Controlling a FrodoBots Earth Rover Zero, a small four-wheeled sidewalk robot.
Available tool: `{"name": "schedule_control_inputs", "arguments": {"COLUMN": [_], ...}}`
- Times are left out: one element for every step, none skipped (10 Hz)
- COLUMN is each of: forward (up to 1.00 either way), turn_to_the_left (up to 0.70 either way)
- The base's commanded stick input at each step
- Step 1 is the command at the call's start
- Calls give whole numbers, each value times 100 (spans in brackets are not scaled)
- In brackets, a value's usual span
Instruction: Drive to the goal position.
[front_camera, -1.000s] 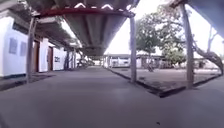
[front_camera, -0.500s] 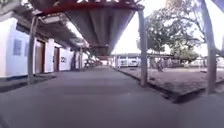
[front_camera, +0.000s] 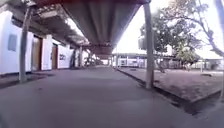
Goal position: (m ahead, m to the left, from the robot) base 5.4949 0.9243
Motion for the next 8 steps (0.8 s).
{"name": "schedule_control_inputs", "arguments": {"forward": [85,85,85,85,85,85,85,85], "turn_to_the_left": [0,0,0,0,0,0,0,0]}}
